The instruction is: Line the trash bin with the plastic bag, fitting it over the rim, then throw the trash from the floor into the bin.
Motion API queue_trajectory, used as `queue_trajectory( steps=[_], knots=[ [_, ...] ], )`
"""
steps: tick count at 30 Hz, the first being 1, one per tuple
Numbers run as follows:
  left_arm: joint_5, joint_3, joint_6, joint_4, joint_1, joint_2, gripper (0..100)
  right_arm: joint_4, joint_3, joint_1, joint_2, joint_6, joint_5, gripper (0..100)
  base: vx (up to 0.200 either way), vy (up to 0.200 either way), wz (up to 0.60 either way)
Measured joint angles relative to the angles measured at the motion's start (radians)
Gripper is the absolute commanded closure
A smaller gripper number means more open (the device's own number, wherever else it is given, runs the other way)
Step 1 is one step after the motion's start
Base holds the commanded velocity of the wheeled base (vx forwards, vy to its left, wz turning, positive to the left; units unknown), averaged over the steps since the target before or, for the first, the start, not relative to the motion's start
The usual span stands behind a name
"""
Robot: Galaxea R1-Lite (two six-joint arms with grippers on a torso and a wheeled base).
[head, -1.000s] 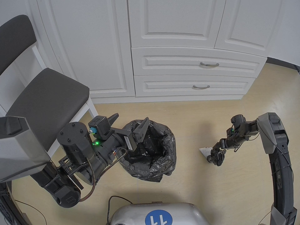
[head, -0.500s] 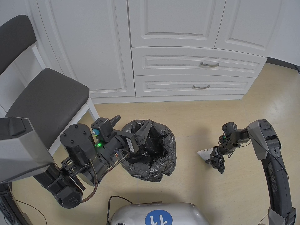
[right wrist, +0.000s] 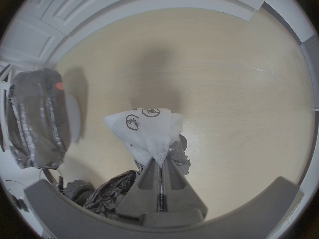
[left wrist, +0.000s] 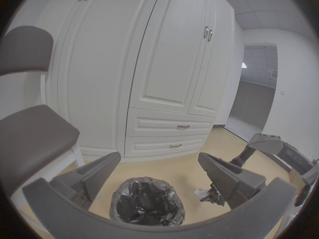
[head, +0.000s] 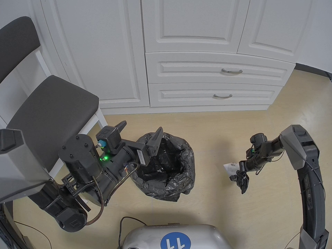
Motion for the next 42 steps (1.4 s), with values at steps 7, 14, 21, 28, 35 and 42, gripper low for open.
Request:
queue_trajectory(
  steps=[7, 14, 21, 28, 35, 42],
  knots=[
    [0.012, 0.023, 0.074, 0.0, -0.007, -0.095, 0, -0.038, 0.268, 0.018, -0.272, 0.064, 0.069, 100, 0.0, 0.0, 0.0],
    [0.021, 0.064, 0.174, 0.002, -0.006, -0.218, 0, -0.054, 0.451, 0.13, -0.607, 0.321, 0.059, 100, 0.0, 0.0, 0.0],
    [0.031, 0.123, 0.224, 0.003, 0.051, -0.372, 0, -0.041, 0.569, 0.328, -0.941, 0.515, -0.037, 100, 0.0, 0.0, 0.0],
    [0.038, 0.181, 0.219, 0.003, 0.131, -0.506, 0, 0.059, 0.558, 0.494, -1.136, 0.595, -0.084, 100, 0.0, 0.0, 0.0],
    [0.04, 0.222, 0.223, 0.004, 0.157, -0.577, 0, 0.238, 0.3, 0.557, -1.091, 0.739, -0.09, 100, 0.0, 0.0, 0.0],
    [0.04, 0.243, 0.251, 0.004, 0.172, -0.626, 0, 0.377, 0.001, 0.603, -0.87, 0.936, -0.076, 100, 0.0, 0.0, 0.0]
  ],
)
